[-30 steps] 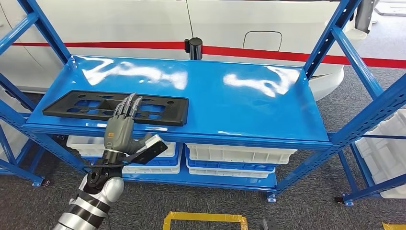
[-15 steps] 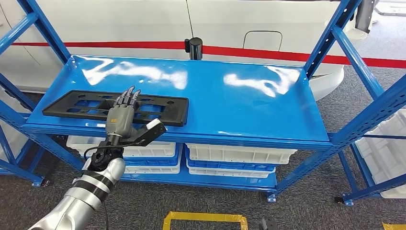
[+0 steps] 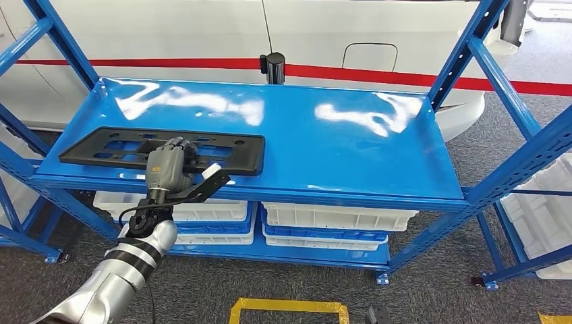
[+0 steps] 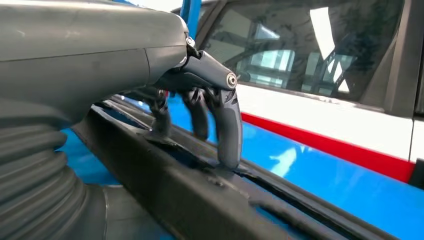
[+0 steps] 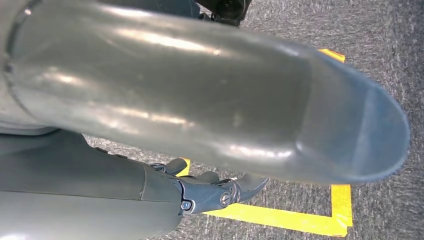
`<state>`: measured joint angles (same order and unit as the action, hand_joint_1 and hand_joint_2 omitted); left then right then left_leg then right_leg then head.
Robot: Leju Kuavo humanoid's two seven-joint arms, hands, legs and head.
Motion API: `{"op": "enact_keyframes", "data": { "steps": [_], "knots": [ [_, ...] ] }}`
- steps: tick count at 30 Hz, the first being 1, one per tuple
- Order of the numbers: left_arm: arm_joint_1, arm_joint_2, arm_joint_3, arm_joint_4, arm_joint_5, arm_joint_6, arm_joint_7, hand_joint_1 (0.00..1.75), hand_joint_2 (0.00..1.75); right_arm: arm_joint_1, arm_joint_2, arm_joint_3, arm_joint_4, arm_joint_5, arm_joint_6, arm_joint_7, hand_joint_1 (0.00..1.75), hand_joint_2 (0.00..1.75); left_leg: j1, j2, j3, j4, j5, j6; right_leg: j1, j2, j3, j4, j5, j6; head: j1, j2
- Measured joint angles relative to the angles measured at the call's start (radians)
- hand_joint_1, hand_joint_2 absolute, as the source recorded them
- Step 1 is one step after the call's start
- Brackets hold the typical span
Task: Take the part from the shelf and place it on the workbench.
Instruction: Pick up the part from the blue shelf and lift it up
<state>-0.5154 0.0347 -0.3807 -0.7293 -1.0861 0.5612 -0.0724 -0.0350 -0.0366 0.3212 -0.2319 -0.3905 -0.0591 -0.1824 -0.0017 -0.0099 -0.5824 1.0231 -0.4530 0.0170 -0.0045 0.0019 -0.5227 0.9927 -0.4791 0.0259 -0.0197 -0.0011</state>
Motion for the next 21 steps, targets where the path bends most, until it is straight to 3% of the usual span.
{"op": "enact_keyframes", "data": {
  "steps": [11, 15, 21],
  "knots": [
    [-0.001, 0.0, 0.016, 0.002, -0.002, 0.07, -0.017, 1.75, 1.75, 0.0, 0.001, -0.009, 0.0, 0.015, 0.0, 0.001, 0.0, 0.0, 0.0, 0.0, 0.0, 0.0, 0.0, 0.0, 0.0, 0.0, 0.0, 0.0, 0.0, 0.0, 0.0, 0.0],
    [0.011, 0.0, 0.045, -0.044, -0.043, 0.13, -0.08, 1.75, 1.75, 0.0, 0.001, -0.011, 0.0, 0.028, 0.0, 0.001, 0.0, 0.0, 0.0, 0.0, 0.0, 0.0, 0.0, 0.0, 0.0, 0.0, 0.0, 0.0, 0.0, 0.0, 0.0, 0.0],
    [0.058, -0.009, 0.173, -0.249, -0.257, 0.139, -0.214, 1.75, 1.75, -0.001, 0.003, -0.013, -0.001, 0.052, 0.0, 0.006, 0.0, 0.0, 0.0, 0.0, -0.001, 0.0, 0.0, 0.0, 0.0, 0.0, -0.001, 0.0, 0.0, 0.0, 0.0, 0.0]
  ]
}}
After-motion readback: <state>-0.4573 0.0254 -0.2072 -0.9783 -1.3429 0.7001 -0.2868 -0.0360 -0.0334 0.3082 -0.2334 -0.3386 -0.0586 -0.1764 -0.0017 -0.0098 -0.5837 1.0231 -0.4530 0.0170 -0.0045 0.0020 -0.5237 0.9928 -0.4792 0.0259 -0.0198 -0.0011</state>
